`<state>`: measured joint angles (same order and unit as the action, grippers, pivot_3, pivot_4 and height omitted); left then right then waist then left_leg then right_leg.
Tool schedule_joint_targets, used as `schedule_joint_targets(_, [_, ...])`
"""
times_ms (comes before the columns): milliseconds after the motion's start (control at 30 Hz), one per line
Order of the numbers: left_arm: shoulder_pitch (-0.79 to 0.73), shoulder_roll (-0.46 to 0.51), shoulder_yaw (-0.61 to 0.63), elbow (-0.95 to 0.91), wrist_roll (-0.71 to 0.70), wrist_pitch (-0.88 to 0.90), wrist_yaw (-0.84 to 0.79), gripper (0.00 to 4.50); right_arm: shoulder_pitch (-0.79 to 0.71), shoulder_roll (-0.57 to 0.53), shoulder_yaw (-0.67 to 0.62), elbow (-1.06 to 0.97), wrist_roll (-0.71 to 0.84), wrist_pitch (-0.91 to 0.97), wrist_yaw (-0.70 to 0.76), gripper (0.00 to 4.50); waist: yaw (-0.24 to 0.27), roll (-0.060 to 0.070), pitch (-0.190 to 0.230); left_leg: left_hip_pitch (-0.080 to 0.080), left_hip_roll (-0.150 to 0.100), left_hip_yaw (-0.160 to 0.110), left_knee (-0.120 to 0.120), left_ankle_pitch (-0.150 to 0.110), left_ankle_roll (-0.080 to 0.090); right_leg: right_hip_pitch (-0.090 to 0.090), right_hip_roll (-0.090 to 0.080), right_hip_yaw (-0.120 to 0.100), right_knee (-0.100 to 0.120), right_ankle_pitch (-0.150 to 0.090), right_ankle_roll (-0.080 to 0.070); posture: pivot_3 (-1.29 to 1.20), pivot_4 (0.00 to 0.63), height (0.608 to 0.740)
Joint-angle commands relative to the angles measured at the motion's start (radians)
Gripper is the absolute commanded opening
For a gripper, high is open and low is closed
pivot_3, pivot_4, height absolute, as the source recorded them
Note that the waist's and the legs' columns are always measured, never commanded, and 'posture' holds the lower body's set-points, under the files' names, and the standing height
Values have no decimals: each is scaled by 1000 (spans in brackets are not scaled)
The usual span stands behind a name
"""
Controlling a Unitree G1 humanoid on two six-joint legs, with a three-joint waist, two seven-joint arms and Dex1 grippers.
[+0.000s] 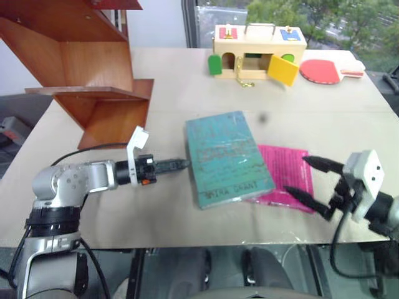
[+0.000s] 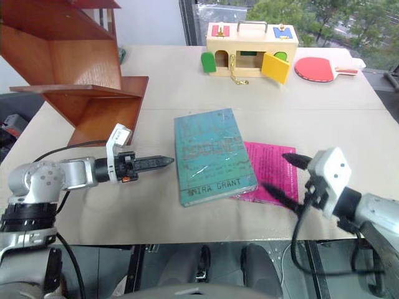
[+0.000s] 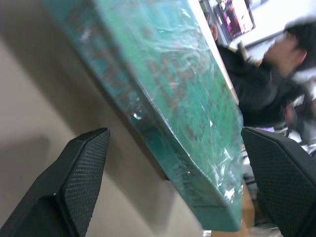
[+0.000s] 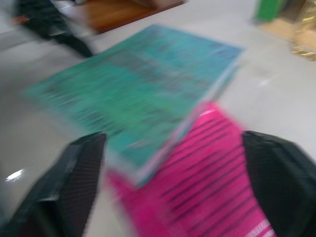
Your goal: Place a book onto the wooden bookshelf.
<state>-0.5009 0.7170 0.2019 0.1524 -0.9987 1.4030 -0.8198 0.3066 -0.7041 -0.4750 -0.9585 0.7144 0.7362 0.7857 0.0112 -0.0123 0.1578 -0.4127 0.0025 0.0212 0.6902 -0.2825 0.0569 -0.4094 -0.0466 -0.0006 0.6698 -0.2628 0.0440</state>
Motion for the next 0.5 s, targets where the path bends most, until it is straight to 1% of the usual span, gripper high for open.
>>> schedule_joint_targets(33, [-69,-58,21,88,-11,85,37,4500,65,-8,-81,-88,74,-77,-25,4491,-1,-1,-1,0,0,0,1,0,-1,0,0,0,1,0,0,0,150,740])
schedule_joint_targets(133, [-123,-150,44,178,5,117,93,4500,90,-35,-53,-89,90,-171,-90,4491,1,-2,-1,0,0,0,9,0,-1,2,-1,1,7,0,0,0,150,740])
schedule_joint_targets(267, [-174,-276,62,289,45,87,158,4500,111,-92,0,-89,89,-255,-154,4491,5,-5,-2,3,0,0,13,-1,2,4,-2,2,9,0,0,0,150,740])
schedule_joint_targets(333, [-193,-304,75,321,61,81,173,4500,126,-124,15,-89,87,-284,-185,4491,5,-6,-2,3,0,-2,13,-1,2,5,-2,2,9,0,0,0,150,740])
schedule_joint_targets(467, [-210,-336,117,381,69,75,183,3336,151,-166,32,-89,96,-327,-231,4500,1,-6,-3,3,0,-1,13,1,-2,5,-3,5,9,0,0,0,150,740])
schedule_joint_targets(500, [-211,-345,128,386,70,77,192,2797,156,-171,39,-89,91,-331,-241,4500,2,-6,-3,3,0,-1,13,1,-2,5,-3,5,9,0,0,0,150,740])
